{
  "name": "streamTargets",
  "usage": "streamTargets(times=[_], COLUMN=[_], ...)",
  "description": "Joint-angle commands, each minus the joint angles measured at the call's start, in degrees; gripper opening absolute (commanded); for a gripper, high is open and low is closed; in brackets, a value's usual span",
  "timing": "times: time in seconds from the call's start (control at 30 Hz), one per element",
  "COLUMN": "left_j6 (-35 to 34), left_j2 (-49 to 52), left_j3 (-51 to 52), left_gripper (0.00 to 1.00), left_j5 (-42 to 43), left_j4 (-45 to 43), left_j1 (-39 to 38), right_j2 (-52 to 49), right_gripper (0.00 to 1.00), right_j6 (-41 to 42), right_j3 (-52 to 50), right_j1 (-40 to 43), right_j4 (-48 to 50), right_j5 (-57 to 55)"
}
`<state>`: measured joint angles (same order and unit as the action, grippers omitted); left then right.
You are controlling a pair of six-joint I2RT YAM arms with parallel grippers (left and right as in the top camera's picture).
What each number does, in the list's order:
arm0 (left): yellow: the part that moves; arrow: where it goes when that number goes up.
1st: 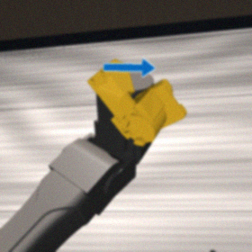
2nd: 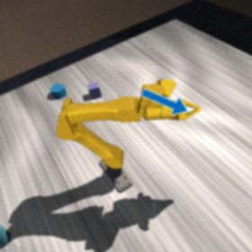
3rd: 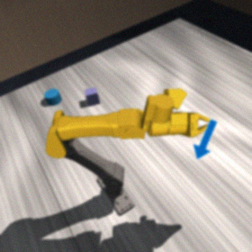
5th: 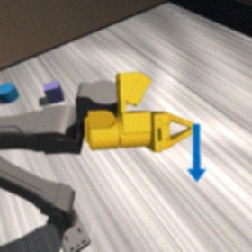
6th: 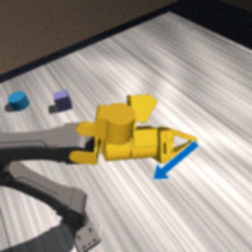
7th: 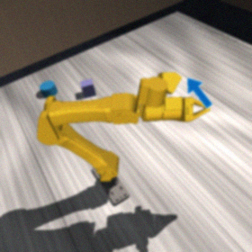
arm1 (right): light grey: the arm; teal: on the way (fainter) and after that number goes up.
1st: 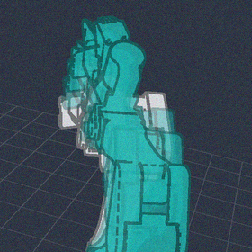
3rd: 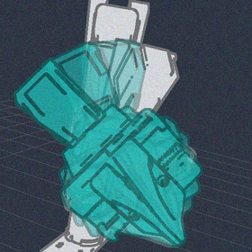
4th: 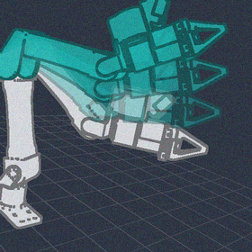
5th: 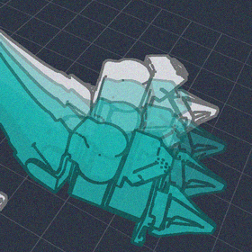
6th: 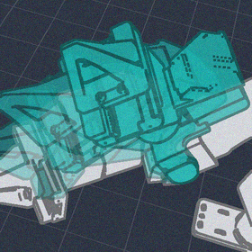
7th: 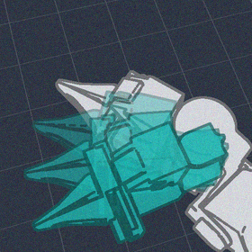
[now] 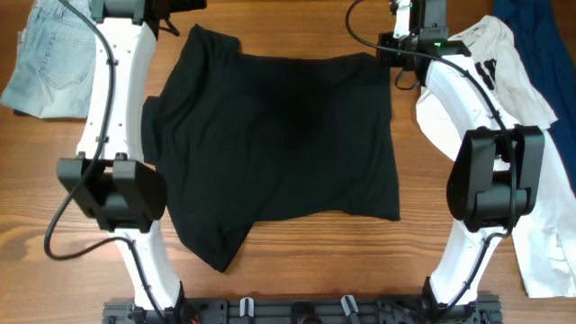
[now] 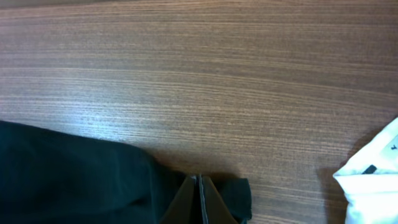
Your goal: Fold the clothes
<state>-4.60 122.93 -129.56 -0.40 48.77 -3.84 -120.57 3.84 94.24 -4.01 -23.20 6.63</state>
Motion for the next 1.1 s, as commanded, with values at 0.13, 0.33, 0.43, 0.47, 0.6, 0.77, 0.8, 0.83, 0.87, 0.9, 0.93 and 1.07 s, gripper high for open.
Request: streamTargets(times=[0.13,0.33,0.43,0.47,0.6,0.77,0.8,0.83,0.87,0.9,0.93,1.07], left_j6=[-0.3,-0.3,-0.3,-0.3,-0.2,-0.2,-0.2,-0.2,-0.3,-0.4,-0.4,-0.4], left_j2=[18.6,24.7,25.9,26.0,26.1,28.8,28.8,28.8,28.8,28.8,28.8,26.6], left_j3=[-0.2,-0.2,-0.2,-0.2,-0.2,-0.2,-0.2,-0.2,-0.2,-0.2,-0.2,-0.2], left_gripper=[0.98,0.93,0.61,0.52,0.43,0.48,0.47,0.47,0.45,0.42,0.34,0.05], left_j5=[1.4,1.4,1.4,1.4,1.2,0.3,0.3,0.3,0.4,0.4,0.4,0.4], left_j4=[-10.3,-14.4,-16.3,-16.6,-16.9,-18.3,-18.6,-19.1,-19.6,-20.3,-20.6,-20.9], left_j1=[0.7,0.7,0.7,0.7,0.8,2.0,2.3,2.6,3.0,3.4,3.6,3.6], right_j2=[0.0,0.0,0.0,0.0,0.0,0.0,0.0,0.0,0.0,0.0,0.0,0.0], right_gripper=[0.04,0.04,0.04,0.04,0.04,0.04,0.04,0.04,0.05,0.04,0.04,0.04], right_j6=[0.7,0.6,0.6,0.6,0.6,0.6,0.6,0.6,0.6,0.6,0.6,0.6], right_j3=[1.0,1.0,1.0,1.0,1.0,1.0,1.0,1.0,1.0,1.0,1.0,1.0], right_j1=[0.3,0.3,0.3,0.3,0.3,0.3,0.3,0.3,0.3,0.3,0.3,0.3], right_j4=[-0.4,-0.4,-0.3,-0.3,-0.3,-0.3,-0.2,-0.2,-0.2,-0.2,-0.2,0.0], right_j5=[1.1,1.1,1.0,1.0,1.1,1.1,1.0,0.9,0.9,0.9,0.9,0.7])
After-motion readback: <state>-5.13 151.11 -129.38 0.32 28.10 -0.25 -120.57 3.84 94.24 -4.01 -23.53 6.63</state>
